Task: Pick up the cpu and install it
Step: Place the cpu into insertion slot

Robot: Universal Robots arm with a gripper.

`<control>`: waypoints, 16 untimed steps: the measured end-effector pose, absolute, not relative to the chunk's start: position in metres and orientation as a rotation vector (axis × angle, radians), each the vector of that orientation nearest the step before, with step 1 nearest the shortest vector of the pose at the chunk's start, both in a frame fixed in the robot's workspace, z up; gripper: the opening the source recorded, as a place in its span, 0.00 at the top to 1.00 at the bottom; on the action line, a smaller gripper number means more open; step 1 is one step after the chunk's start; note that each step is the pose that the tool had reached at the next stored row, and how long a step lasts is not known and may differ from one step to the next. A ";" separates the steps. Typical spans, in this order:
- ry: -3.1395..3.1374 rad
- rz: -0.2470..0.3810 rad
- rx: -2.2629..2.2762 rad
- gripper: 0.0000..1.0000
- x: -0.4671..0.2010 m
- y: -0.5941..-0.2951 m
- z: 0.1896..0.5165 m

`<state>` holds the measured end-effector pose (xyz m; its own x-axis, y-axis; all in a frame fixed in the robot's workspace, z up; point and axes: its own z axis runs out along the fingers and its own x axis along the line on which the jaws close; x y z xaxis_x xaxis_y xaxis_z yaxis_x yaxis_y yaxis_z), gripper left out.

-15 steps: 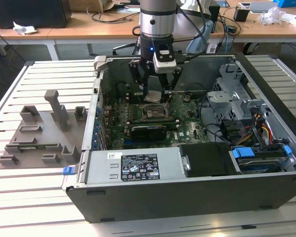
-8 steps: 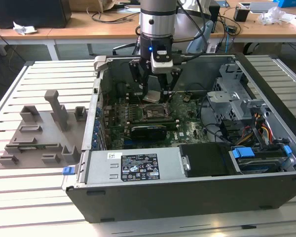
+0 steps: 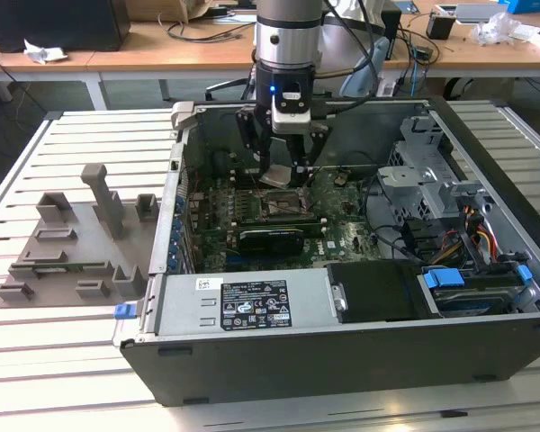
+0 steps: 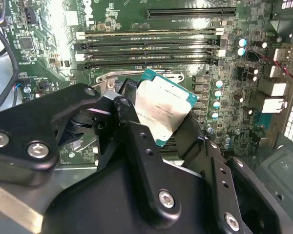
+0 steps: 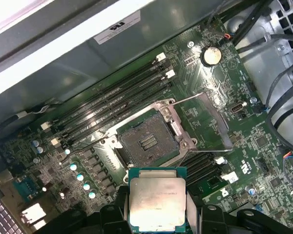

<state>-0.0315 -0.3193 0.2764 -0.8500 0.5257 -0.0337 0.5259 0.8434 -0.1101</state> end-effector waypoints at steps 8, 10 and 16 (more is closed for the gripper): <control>2.984 -0.181 0.973 0.45 -0.031 -0.319 0.276; 2.978 -0.181 0.994 0.45 -0.031 -0.319 0.276; 2.964 -0.181 1.040 0.45 -0.031 -0.319 0.276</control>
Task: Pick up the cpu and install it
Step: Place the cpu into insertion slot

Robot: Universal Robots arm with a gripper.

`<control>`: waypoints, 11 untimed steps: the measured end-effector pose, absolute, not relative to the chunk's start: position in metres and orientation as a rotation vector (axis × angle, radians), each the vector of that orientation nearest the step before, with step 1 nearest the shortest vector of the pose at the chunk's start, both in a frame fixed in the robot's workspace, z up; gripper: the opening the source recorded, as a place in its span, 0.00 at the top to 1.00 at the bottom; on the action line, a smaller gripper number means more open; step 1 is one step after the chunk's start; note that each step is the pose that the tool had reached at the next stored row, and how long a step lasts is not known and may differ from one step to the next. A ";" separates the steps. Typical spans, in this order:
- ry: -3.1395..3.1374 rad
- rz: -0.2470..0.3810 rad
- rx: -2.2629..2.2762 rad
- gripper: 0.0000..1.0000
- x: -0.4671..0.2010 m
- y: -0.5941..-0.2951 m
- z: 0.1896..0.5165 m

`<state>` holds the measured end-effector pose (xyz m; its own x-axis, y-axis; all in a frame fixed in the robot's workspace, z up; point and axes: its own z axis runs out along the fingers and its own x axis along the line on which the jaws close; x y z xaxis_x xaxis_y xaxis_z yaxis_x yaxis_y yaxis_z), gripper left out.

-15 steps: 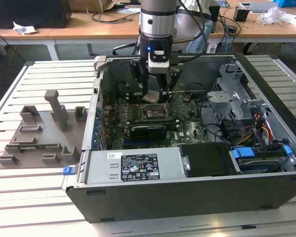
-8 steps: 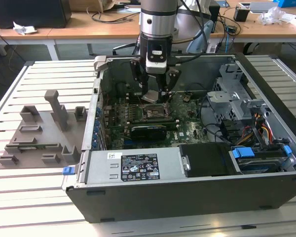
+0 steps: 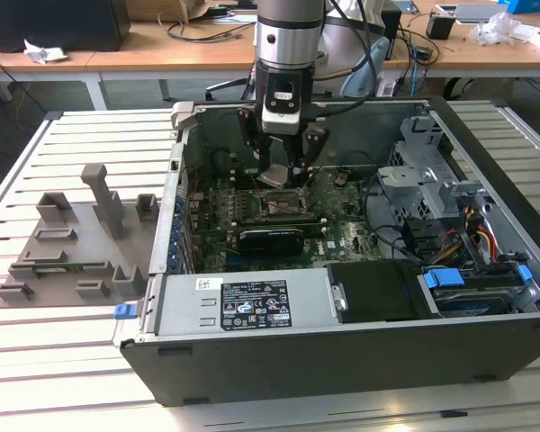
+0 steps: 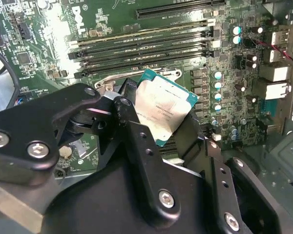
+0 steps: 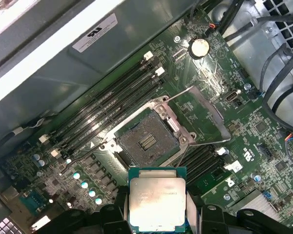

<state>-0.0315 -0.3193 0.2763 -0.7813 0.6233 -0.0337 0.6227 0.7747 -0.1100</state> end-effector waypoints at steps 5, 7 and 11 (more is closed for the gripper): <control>-2.946 0.181 -1.059 0.45 -0.031 -0.319 0.276; -2.939 0.180 -1.077 0.45 -0.031 -0.319 0.276; -2.914 0.181 -1.137 0.45 -0.031 -0.319 0.276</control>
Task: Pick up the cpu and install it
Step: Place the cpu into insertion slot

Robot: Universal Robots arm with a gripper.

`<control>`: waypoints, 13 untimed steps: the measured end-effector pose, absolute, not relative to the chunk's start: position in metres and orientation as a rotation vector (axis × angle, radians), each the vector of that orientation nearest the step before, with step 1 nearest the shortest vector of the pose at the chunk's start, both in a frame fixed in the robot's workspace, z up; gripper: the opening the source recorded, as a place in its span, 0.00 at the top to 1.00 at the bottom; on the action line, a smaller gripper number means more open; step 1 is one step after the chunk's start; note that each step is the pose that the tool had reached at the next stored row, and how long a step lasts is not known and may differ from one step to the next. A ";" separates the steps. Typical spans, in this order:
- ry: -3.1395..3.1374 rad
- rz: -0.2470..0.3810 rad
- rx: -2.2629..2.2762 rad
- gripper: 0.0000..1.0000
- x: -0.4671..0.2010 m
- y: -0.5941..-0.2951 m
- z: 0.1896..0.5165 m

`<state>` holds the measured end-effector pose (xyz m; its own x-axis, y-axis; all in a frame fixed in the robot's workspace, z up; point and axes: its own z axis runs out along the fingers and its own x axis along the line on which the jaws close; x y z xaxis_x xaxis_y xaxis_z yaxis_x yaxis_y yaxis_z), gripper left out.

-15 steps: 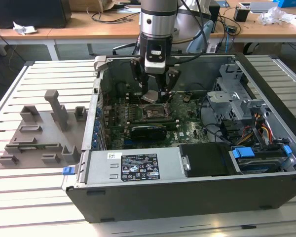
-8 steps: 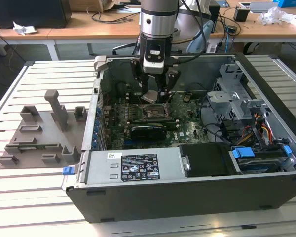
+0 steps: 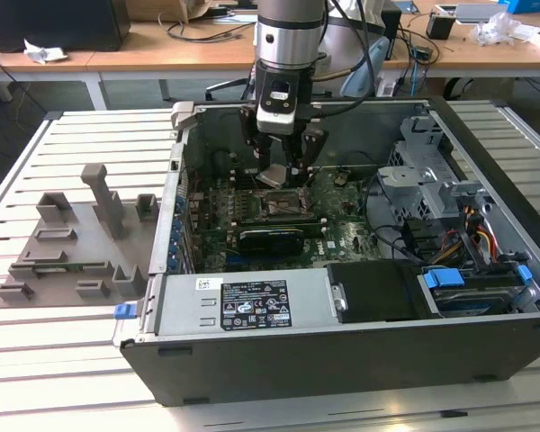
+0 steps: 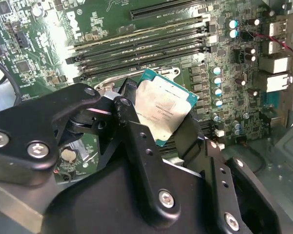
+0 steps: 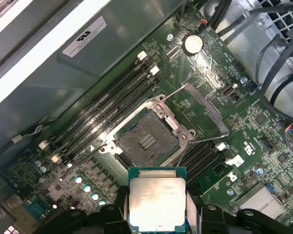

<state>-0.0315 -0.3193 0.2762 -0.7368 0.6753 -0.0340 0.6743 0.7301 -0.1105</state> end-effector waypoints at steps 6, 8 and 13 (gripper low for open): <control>-2.877 0.182 -1.219 0.45 -0.031 -0.319 0.276; -2.866 0.182 -1.243 0.45 -0.031 -0.319 0.276; -2.844 0.182 -1.289 0.45 -0.031 -0.319 0.276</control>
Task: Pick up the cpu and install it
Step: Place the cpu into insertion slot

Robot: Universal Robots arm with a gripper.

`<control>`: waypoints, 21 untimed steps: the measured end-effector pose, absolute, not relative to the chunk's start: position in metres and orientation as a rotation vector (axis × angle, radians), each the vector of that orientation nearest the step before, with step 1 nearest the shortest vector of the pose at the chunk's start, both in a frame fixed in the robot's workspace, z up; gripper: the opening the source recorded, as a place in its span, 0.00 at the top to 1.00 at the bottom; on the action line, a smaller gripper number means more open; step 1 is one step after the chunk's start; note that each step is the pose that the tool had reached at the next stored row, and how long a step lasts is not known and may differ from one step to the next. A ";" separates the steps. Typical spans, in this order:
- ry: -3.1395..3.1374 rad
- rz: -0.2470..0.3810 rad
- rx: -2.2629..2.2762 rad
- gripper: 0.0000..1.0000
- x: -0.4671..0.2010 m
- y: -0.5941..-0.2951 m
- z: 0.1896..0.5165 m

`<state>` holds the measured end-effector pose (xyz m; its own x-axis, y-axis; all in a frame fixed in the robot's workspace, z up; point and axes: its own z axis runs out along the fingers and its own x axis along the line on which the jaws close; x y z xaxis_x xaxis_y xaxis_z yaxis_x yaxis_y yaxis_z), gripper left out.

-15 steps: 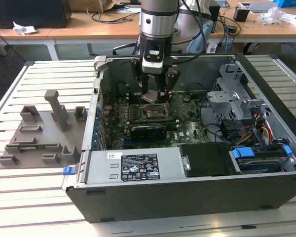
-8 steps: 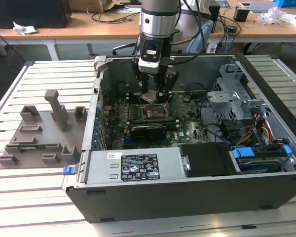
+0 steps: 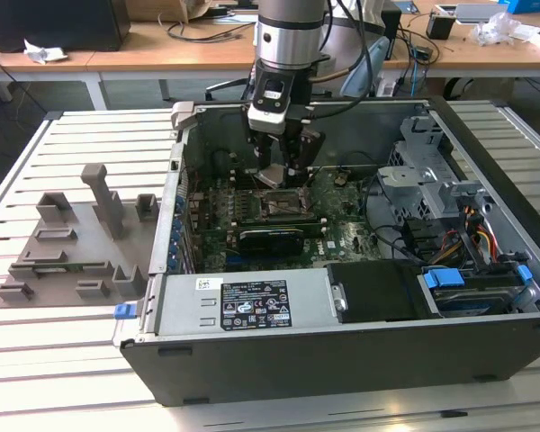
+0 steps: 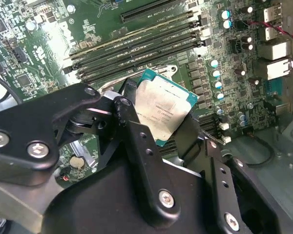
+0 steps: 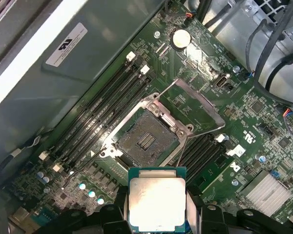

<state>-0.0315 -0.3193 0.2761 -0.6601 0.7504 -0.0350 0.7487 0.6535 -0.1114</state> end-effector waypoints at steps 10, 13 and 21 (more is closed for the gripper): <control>-2.801 0.181 -1.371 0.45 -0.031 -0.319 0.276; -2.787 0.180 -1.397 0.45 -0.031 -0.319 0.276; -2.752 0.180 -1.460 0.45 -0.031 -0.319 0.276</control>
<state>-0.0315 -0.3193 0.2760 -0.5617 0.8266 -0.0354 0.8241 0.5553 -0.1118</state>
